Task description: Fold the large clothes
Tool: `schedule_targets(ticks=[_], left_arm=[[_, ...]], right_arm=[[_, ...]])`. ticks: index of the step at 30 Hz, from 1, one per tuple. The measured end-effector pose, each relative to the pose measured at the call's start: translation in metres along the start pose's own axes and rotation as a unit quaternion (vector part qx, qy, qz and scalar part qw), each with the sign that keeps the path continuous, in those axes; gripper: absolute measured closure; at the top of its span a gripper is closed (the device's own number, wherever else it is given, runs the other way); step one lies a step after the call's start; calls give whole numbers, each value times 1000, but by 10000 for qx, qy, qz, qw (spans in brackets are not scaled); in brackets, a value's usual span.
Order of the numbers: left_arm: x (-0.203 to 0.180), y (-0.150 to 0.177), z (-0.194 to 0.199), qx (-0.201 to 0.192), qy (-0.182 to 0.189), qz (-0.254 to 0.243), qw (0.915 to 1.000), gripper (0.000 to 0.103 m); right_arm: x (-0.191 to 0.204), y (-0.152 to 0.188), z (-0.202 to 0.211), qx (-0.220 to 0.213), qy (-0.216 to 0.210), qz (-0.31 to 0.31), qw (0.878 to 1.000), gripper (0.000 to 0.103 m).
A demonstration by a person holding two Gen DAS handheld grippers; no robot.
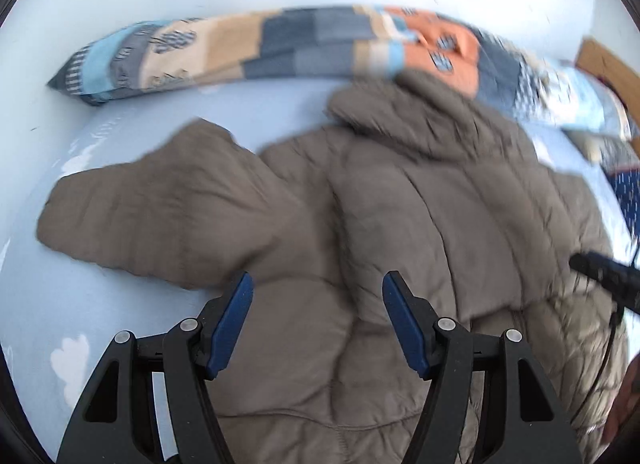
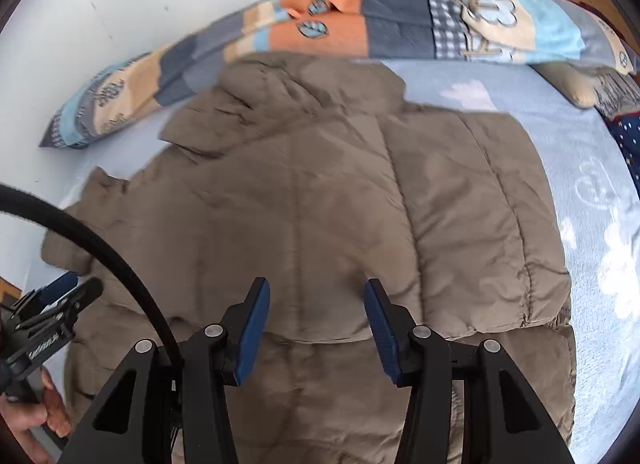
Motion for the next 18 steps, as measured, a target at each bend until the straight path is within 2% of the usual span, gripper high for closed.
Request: schedule_targets(ticks=[4, 7, 10, 14, 18], left_arm=[[22, -1, 9, -8, 80, 222, 9997, 33], [41, 1, 10, 44, -5, 337, 9994, 33], [65, 4, 12, 116, 73, 508, 9986, 33], [99, 5, 17, 74, -57, 703, 9975, 33], [146, 8, 15, 166, 38, 1147, 9932, 33]], right_arm=[[28, 5, 18, -209, -79, 344, 9992, 41], [45, 10, 14, -154, 16, 621, 9980, 40], [56, 13, 3, -36, 57, 731, 9973, 40], [66, 12, -11, 13, 213, 856, 9961, 40], [65, 18, -40, 426, 432, 921, 9939, 37]])
Point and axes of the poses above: each gripper's, at about its wrist camera, not at the fingertips, and z roughly against the way its jaws point, x to its left, y to its underside, the point moved 10 cm from there along -z, roughly the way its jaws point, and after that the axes turned 15 degrees about x, right-handed, at the moved point
